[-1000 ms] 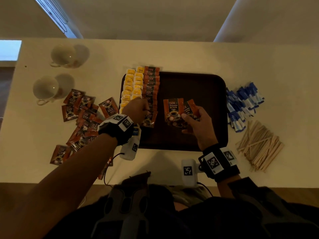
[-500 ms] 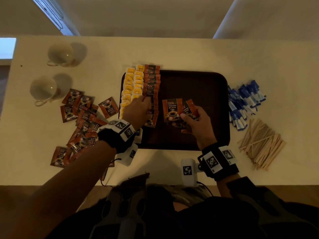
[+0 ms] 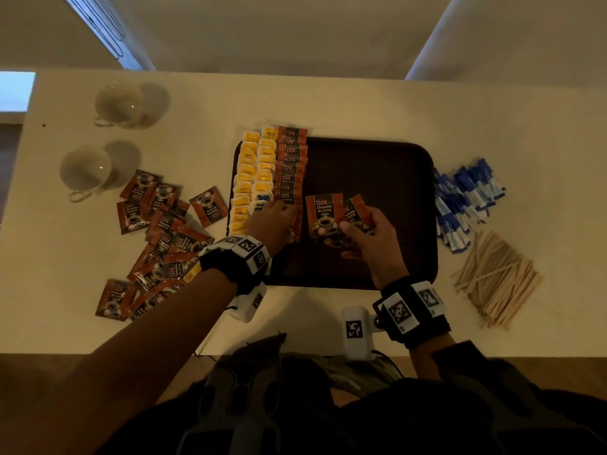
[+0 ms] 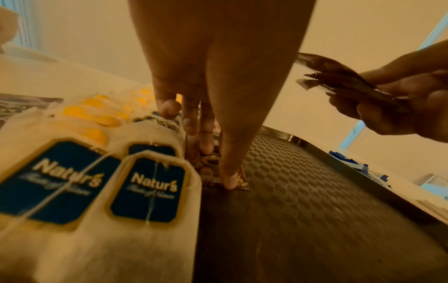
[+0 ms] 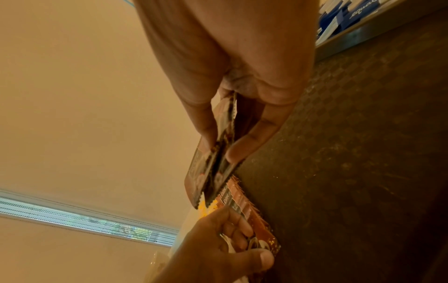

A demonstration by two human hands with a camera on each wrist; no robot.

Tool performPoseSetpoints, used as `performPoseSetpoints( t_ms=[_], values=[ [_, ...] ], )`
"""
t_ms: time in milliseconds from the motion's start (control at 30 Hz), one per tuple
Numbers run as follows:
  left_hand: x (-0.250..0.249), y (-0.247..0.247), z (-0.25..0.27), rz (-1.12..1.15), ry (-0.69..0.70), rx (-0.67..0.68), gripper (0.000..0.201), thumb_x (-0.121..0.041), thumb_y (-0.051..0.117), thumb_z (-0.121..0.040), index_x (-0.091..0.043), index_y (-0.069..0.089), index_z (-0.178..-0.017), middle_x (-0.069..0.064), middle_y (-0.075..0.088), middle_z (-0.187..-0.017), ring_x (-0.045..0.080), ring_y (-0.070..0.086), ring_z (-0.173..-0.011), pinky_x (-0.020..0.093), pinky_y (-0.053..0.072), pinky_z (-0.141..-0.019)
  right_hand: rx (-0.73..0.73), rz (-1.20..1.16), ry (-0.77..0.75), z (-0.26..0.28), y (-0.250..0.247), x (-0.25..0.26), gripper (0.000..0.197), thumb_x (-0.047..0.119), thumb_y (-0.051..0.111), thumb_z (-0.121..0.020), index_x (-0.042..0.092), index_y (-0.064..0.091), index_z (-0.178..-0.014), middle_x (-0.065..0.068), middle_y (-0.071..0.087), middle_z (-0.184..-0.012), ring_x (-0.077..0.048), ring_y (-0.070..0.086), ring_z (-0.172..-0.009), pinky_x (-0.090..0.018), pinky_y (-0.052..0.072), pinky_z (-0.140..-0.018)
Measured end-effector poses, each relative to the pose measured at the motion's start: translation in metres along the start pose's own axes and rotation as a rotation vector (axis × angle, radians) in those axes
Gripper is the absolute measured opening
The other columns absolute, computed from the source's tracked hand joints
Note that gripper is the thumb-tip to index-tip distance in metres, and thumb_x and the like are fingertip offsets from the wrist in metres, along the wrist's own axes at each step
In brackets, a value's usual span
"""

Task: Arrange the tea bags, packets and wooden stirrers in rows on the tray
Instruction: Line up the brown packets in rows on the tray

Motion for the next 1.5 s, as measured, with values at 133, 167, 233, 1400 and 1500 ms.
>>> performPoseSetpoints(
  t_ms=[133,167,233,1400,1500],
  values=[
    [0.004,-0.015,0.001,0.260,0.003,-0.095,0.036,-0.023,0.062,-0.086,-0.010,0.052,-0.118,0.010,0.057,-0.117,0.025,0.054,-0.108,0.036,0.046,-0.086,-0.003,-0.007,0.003,0.000,0.001,-0.001,0.032,0.014,0.063,-0.088,0.016,0.049,-0.116,-0.001,0.058,-0.109,-0.015,0.063,-0.094,-0.017,0.053,-0.053],
    [0.006,-0.025,0.004,0.436,0.015,-0.194,0.024,-0.020,0.058,-0.089,-0.008,0.056,-0.110,0.010,0.060,-0.109,0.021,0.057,-0.098,0.032,0.047,-0.082,-0.003,-0.005,0.002,0.000,0.001,-0.001,0.031,0.014,0.063,-0.088,0.017,0.049,-0.115,-0.001,0.059,-0.109,-0.016,0.062,-0.094,-0.017,0.054,-0.053],
    [0.009,-0.047,0.016,0.745,0.020,-0.407,0.015,-0.017,0.048,-0.096,-0.007,0.058,-0.101,0.007,0.063,-0.093,0.010,0.057,-0.078,0.017,0.048,-0.069,0.008,0.009,-0.004,0.000,0.002,-0.001,0.029,0.014,0.063,-0.088,0.018,0.049,-0.113,0.002,0.058,-0.107,-0.012,0.061,-0.093,-0.019,0.055,-0.054],
    [0.028,-0.018,-0.009,0.417,-0.063,-0.127,0.017,-0.004,0.061,-0.084,-0.010,0.062,-0.100,0.009,0.054,-0.111,0.025,0.053,-0.101,0.034,0.046,-0.080,-0.041,0.003,0.100,0.008,-0.011,-0.011,0.015,0.014,0.044,-0.097,0.017,0.050,-0.111,-0.005,0.056,-0.112,-0.019,0.062,-0.092,-0.023,0.055,-0.056],
    [0.023,-0.024,-0.001,0.437,-0.024,-0.190,0.014,-0.005,0.062,-0.082,-0.008,0.060,-0.096,0.009,0.055,-0.105,0.024,0.053,-0.097,0.032,0.044,-0.074,-0.040,-0.004,0.098,0.006,-0.010,-0.010,0.015,0.013,0.044,-0.097,0.017,0.050,-0.110,-0.005,0.056,-0.111,-0.017,0.062,-0.091,-0.023,0.055,-0.056]
  ],
)
Point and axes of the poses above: each hand's wrist, its own z-axis away from the middle knuckle, its own y-axis out of the palm, x = y × z, the point moved 7 cm from there along -z, towards the middle knuckle
